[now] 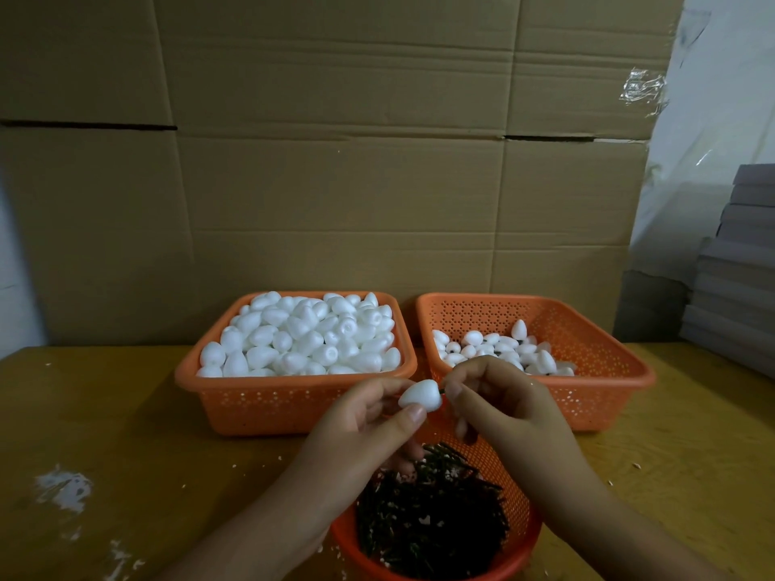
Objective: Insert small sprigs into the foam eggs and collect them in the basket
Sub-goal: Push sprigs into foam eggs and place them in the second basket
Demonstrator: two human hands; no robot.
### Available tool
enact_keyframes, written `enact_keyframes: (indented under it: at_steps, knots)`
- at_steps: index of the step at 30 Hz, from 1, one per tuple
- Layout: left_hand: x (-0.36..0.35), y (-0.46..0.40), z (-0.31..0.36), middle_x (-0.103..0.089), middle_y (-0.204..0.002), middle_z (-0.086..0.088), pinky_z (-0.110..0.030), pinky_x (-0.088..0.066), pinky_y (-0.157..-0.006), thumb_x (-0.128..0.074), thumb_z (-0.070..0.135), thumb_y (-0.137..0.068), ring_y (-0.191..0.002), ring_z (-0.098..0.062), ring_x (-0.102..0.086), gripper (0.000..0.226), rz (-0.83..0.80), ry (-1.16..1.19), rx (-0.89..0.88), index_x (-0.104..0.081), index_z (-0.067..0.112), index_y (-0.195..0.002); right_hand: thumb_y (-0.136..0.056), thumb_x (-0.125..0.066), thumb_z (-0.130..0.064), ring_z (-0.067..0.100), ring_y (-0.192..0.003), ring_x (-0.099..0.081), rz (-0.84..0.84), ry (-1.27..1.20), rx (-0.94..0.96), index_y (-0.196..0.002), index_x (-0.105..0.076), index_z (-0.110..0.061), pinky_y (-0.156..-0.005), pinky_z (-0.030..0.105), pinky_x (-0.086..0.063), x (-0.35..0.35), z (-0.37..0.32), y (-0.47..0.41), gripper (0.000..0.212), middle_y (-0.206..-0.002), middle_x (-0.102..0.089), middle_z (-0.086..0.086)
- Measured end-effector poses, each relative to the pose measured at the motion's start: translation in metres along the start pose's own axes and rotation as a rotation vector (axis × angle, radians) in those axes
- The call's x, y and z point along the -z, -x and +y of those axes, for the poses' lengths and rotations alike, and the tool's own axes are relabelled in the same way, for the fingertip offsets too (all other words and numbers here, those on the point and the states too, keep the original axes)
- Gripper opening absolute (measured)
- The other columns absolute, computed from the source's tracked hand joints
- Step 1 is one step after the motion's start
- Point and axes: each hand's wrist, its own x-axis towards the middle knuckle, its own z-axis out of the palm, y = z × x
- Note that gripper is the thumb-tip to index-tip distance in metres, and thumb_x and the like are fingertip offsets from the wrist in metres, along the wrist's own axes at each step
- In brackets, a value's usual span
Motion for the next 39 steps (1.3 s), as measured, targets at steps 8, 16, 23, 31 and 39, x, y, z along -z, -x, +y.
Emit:
enact_keyframes:
  at_steps: [8, 16, 23, 31, 39]
  knots:
    - [0.004, -0.001, 0.005, -0.074, -0.090, 0.002, -0.024, -0.054, -0.066, -0.067, 0.039, -0.072, -0.073, -0.013, -0.068, 0.044, 0.041, 0.047, 0.006, -0.066, 0.024, -0.114, -0.086, -0.064, -0.012, 0.010, -0.056, -0.061, 0.090, 0.039, -0.027, -0.084, -0.069, -0.008, -0.057, 0.017, -0.051, 0.015, -0.012, -0.009, 0.006, -0.062, -0.066, 0.003]
    - [0.007, 0.001, 0.015, -0.072, -0.092, -0.001, -0.026, -0.057, -0.071, -0.061, 0.033, -0.084, -0.077, -0.016, -0.069, 0.031, 0.088, -0.034, -0.118, -0.065, 0.024, -0.114, -0.090, -0.061, -0.009, 0.011, -0.066, -0.070, 0.485, 0.004, -0.118, -0.090, -0.068, -0.012, -0.055, 0.019, -0.056, 0.062, -0.002, -0.027, 0.007, -0.076, -0.072, 0.001]
    - [0.048, -0.014, 0.013, -0.064, -0.094, 0.021, -0.016, -0.047, -0.073, -0.061, 0.022, -0.092, -0.087, 0.000, -0.063, 0.019, 0.409, -0.603, -0.331, -0.063, 0.039, -0.101, -0.092, -0.060, -0.012, 0.012, -0.095, -0.066, 0.446, 0.254, -0.173, -0.117, -0.057, -0.032, -0.074, 0.029, -0.055, 0.070, 0.003, -0.033, 0.032, -0.110, -0.064, -0.009]
    - [0.089, -0.022, 0.006, -0.050, -0.143, 0.009, -0.033, -0.029, -0.103, -0.047, 0.046, -0.097, -0.130, -0.014, -0.045, 0.037, 0.397, -1.297, -0.166, -0.058, 0.038, -0.131, -0.091, -0.060, -0.014, 0.006, -0.072, -0.066, -0.179, 0.400, -0.058, -0.086, -0.070, -0.031, -0.070, 0.022, -0.055, 0.015, -0.018, -0.006, 0.021, -0.082, -0.071, -0.010]
    - [0.090, -0.021, 0.007, -0.052, -0.138, 0.013, -0.033, -0.033, -0.101, -0.010, 0.068, -0.089, -0.126, -0.011, -0.049, 0.066, 0.291, -1.462, -0.079, -0.056, 0.040, -0.128, -0.090, -0.060, -0.042, -0.031, -0.105, -0.031, -0.769, 0.801, 0.192, -0.118, -0.062, -0.041, -0.093, -0.002, -0.020, -0.016, 0.010, 0.012, 0.028, -0.127, -0.051, -0.026]
